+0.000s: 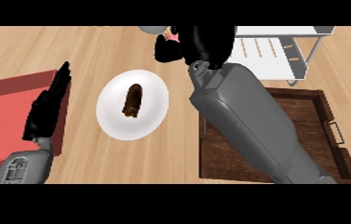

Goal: Pick the cupcake from the tray and place it in the tiered basket

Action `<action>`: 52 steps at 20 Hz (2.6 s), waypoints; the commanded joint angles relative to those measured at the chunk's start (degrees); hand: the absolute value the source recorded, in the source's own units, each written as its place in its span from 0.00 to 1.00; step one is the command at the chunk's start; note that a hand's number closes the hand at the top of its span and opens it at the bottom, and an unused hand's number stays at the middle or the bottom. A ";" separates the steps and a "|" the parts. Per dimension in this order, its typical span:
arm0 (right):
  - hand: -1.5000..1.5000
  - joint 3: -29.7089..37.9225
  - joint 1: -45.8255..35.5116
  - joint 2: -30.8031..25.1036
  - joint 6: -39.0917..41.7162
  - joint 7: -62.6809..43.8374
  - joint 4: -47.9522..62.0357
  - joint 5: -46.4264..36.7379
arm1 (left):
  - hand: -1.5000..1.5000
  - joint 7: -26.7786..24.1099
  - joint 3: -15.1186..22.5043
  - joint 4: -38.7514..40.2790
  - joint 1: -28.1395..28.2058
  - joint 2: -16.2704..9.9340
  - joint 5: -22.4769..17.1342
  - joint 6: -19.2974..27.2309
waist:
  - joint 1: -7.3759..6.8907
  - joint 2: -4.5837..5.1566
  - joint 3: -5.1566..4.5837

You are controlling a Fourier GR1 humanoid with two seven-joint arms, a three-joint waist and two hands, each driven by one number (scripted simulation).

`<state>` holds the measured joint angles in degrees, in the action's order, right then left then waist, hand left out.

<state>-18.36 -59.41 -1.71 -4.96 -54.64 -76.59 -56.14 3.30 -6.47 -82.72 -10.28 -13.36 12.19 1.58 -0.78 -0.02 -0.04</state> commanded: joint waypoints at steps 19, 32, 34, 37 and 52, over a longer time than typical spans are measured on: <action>1.00 7.63 -8.50 -15.09 -2.32 19.48 32.22 -9.40 | 0.50 -0.39 0.79 -4.59 4.63 1.29 0.67 -0.25 | -0.71 0.37 0.01; 1.00 17.36 -8.71 -18.68 -4.15 39.48 45.71 -1.79 | 0.50 -1.24 0.34 -1.72 2.17 2.05 1.49 0.59 | -0.41 0.37 0.04; 1.00 19.44 -8.49 -19.21 -4.35 41.78 47.35 0.10 | 0.50 2.49 0.07 -0.02 -2.34 1.31 1.91 0.38 | -0.16 0.45 0.06; 1.00 21.48 -7.72 -18.80 -3.23 44.29 50.97 2.17 | 0.50 1.20 0.75 -0.31 -1.08 2.66 2.30 1.25 | -0.43 0.57 0.07; 0.00 34.30 -7.70 -21.07 -10.78 48.81 51.34 13.47 | 0.50 1.54 -0.37 -0.42 -1.15 1.76 1.56 0.15 | -0.31 0.32 0.08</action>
<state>13.50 -67.08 -21.45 -14.00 -7.85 -24.44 -44.98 2.88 -7.14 -81.75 -11.35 -11.96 13.43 1.39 -1.23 0.30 -0.08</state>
